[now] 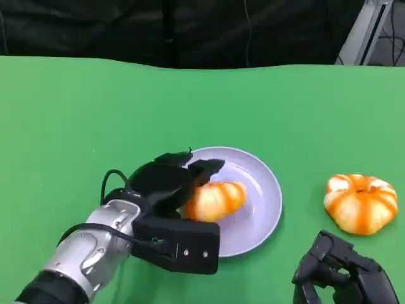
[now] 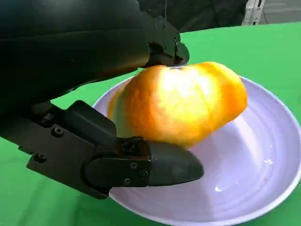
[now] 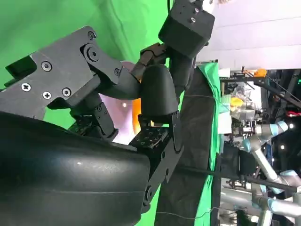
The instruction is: Grasp the bread from the table and place it into the plate.
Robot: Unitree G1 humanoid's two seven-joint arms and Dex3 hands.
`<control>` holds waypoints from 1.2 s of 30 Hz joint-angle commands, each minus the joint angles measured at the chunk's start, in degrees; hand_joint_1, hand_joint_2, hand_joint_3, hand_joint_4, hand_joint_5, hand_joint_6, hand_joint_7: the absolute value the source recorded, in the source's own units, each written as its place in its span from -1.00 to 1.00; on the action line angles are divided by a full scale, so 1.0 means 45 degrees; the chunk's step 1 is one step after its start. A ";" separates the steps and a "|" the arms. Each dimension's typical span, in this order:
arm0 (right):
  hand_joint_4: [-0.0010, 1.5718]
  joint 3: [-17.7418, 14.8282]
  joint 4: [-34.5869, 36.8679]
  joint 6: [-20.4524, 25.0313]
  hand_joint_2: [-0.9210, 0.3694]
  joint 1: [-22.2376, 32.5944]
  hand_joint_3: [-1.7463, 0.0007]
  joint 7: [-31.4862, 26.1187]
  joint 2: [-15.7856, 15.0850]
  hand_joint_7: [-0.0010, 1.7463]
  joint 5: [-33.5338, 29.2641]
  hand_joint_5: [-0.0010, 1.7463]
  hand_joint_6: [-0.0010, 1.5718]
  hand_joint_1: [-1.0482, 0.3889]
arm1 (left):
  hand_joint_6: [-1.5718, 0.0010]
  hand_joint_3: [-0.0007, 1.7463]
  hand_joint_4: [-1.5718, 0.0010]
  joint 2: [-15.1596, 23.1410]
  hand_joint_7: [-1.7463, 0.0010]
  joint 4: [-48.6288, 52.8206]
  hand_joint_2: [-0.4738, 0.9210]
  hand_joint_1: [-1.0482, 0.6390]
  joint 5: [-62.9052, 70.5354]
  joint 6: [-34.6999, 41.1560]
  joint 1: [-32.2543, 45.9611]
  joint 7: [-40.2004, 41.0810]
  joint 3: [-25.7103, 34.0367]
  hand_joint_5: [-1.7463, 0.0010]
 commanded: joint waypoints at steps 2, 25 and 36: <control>0.03 -0.0096 -0.0174 0.0062 -0.46 0.0032 -0.33 -0.0014 -0.0120 0.79 0.0140 1.00 -0.05 0.24 | 1.00 -0.13 1.00 0.0189 1.00 -0.0007 1.00 -1.00 -0.0433 -0.0479 0.0291 0.0479 0.0361 1.00; 0.03 -0.0213 0.0077 0.0119 -0.46 -0.0234 -0.34 0.0077 -0.0197 0.79 0.0177 1.00 -0.06 0.24 | 0.02 0.56 -0.15 0.0390 -0.97 -0.8197 0.37 0.11 -1.4383 0.1670 0.6411 -0.4346 0.5583 -1.00; 0.03 -0.0383 0.0143 0.0092 -0.46 -0.0285 -0.33 0.0143 -0.0266 0.79 0.0206 1.00 -0.06 0.24 | 0.02 0.33 -0.16 0.1368 -0.99 -0.9502 0.55 0.08 -1.9123 0.6049 0.9785 -0.7626 0.8105 -1.00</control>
